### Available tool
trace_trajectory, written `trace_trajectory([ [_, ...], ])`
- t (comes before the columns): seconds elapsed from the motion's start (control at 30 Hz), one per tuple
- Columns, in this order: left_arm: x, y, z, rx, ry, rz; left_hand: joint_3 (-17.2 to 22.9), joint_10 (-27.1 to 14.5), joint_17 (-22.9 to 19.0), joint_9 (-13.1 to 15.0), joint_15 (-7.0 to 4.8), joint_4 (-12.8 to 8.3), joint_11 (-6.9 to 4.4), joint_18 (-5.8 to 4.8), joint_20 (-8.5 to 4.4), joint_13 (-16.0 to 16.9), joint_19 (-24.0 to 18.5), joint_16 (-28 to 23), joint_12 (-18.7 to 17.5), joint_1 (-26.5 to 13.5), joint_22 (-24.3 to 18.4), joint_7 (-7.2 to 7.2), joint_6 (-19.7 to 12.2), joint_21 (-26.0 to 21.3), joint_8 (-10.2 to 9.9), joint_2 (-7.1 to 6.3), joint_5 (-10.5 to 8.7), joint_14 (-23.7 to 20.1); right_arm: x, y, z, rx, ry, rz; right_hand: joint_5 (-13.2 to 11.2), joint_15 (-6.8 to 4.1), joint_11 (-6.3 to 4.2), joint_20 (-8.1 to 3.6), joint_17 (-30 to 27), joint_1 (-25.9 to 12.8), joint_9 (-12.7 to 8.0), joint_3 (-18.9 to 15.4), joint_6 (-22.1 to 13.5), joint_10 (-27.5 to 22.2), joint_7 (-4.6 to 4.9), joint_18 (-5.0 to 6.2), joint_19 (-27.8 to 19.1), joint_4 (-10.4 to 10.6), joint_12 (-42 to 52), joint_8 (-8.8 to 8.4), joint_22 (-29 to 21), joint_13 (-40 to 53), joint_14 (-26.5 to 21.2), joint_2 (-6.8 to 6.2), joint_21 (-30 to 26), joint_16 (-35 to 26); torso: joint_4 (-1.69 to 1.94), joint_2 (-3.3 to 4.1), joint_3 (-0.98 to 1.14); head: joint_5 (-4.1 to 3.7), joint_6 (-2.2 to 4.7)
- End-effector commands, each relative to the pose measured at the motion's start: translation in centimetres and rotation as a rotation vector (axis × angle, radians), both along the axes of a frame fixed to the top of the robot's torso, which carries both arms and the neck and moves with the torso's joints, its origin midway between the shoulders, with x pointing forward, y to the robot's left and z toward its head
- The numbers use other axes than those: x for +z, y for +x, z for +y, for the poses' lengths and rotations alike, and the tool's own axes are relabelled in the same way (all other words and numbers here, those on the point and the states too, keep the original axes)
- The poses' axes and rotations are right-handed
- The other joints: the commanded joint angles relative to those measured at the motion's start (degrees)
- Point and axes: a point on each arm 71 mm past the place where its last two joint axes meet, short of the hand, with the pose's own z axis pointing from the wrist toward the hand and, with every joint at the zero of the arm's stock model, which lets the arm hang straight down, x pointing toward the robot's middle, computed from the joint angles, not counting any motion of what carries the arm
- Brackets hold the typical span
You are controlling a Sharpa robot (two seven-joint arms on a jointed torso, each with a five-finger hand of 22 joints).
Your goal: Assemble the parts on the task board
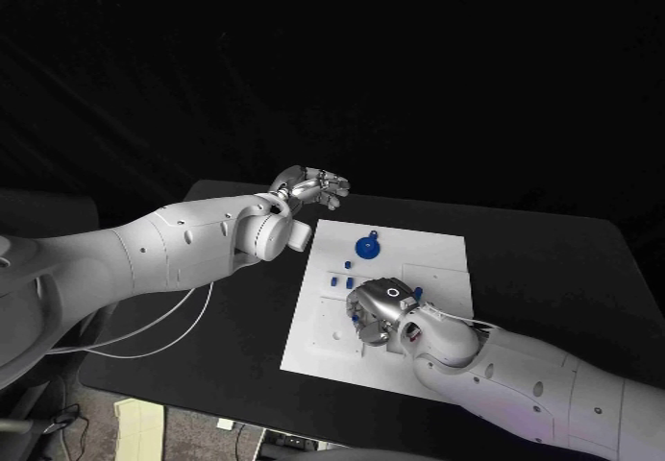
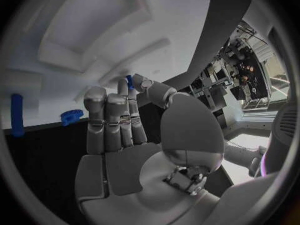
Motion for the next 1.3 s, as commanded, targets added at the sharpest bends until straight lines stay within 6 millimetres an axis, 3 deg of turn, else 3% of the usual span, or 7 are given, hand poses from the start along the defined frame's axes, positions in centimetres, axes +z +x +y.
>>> trace_trajectory([
  [0.03,0.2,0.0,-0.2,-0.010,-0.011,-0.007,-0.07,0.17,0.06,-0.08,0.15,-0.03,0.37,0.99,0.33,-0.08,-0.25,-0.37,-0.06,-0.46,0.07,0.03,-0.06,-0.36,0.22,0.11,-0.10,0.42,-0.8,-0.1,-0.2,-0.005,0.002,0.054,0.38,0.95,1.58,-0.05,-0.12,-1.56,-0.68,-1.14,-2.45,-2.07,0.94,6.29,-0.27,0.40,-1.54,-1.54,0.61,-0.68,-0.30,-1.28,-0.28,-0.30,-0.07,-0.02,0.02,0.06,-0.04],
  [0.3,0.2,0.0,0.0,-0.004,-0.008,-0.005,-0.10,0.14,0.10,-0.10,0.16,-0.02,0.38,0.99,0.34,-0.09,-0.25,-0.42,-0.07,-0.48,0.09,0.05,-0.10,-0.39,0.21,0.07,-0.10,0.42,-0.4,-0.3,-0.5,-0.020,0.054,0.060,0.60,3.01,3.72,-0.06,-0.20,-2.79,-2.05,-4.99,-8.52,-7.30,3.59,6.29,-0.70,0.86,-4.90,-4.65,0.46,-2.40,-0.76,-4.17,-1.05,-0.46,-0.05,-0.04,0.05,-0.10,0.18],
  [0.5,0.2,0.0,0.1,-0.003,-0.008,-0.006,-0.14,0.09,0.16,-0.13,0.17,-0.01,0.41,0.98,0.35,-0.11,-0.25,-0.50,-0.10,-0.50,0.11,0.09,-0.16,-0.42,0.19,-0.01,-0.12,0.42,0.3,-1.0,-0.8,-0.033,0.104,0.049,0.32,4.06,4.77,0.37,-0.33,-3.59,-2.64,-8.29,-11.07,-9.97,4.59,6.29,-1.86,-0.15,-6.45,-5.67,0.48,-3.54,-1.76,-4.88,-1.86,-0.73,-0.14,-0.07,0.06,-0.57,0.61],
  [0.67,0.2,0.1,0.3,0.002,-0.007,-0.006,-0.15,0.08,0.18,-0.13,0.17,0.00,0.41,0.98,0.35,-0.11,-0.25,-0.53,-0.10,-0.51,0.12,0.10,-0.17,-0.43,0.20,-0.02,-0.12,0.42,1.7,-0.7,-1.7,-0.052,0.127,0.021,0.21,4.22,4.95,0.46,-0.39,-3.43,-2.69,-8.96,-11.39,-10.32,4.70,6.29,-1.99,-0.58,-6.55,-5.66,0.48,-3.86,-1.88,-5.01,-2.05,-0.71,-0.23,-0.11,0.06,-0.98,1.21],
  [0.83,0.2,0.1,0.5,0.007,-0.005,-0.007,-0.15,0.08,0.20,-0.14,0.18,0.00,0.41,0.98,0.35,-0.11,-0.25,-0.56,-0.10,-0.49,0.13,0.10,-0.17,-0.45,0.20,-0.02,-0.12,0.43,3.8,-0.4,-2.8,-0.062,0.170,-0.004,0.18,4.19,4.92,0.49,-0.44,-3.10,-2.62,-8.84,-11.19,-10.16,4.61,6.29,-1.90,-0.57,-6.41,-5.42,0.46,-3.98,-1.82,-5.01,-2.13,-0.65,-0.36,-0.15,0.25,-1.63,2.09],
  [1.07,0.2,0.1,0.8,0.010,-0.004,-0.008,-0.15,0.09,0.23,-0.14,0.18,0.01,0.41,0.99,0.35,-0.11,-0.25,-0.59,-0.09,-0.47,0.15,0.10,-0.15,-0.46,0.22,-0.01,-0.12,0.44,7.5,0.6,-4.8,-0.062,0.189,-0.018,0.03,3.08,3.75,0.45,-0.66,-1.69,-2.40,-7.11,-10.28,-6.68,4.16,6.29,-0.86,0.64,-4.52,-4.51,0.42,-3.67,-1.08,-4.95,-2.08,-0.32,-0.47,-0.19,0.25,-2.65,3.24],
  [1.3,0.2,0.1,1.1,0.014,-0.003,-0.009,-0.14,0.10,0.27,-0.14,0.18,0.01,0.40,0.99,0.35,-0.10,-0.25,-0.63,-0.08,-0.45,0.16,0.09,-0.13,-0.48,0.24,0.01,-0.12,0.46,9.8,3.0,-8.7,-0.109,0.068,-0.029,0.25,2.90,3.58,0.53,-0.74,-1.76,-2.39,-7.39,-10.08,-6.54,4.06,6.29,-0.67,0.70,-4.52,-4.28,0.53,-3.78,-0.92,-4.97,-2.01,-0.28,-0.71,-0.21,0.27,-3.23,3.94],
])
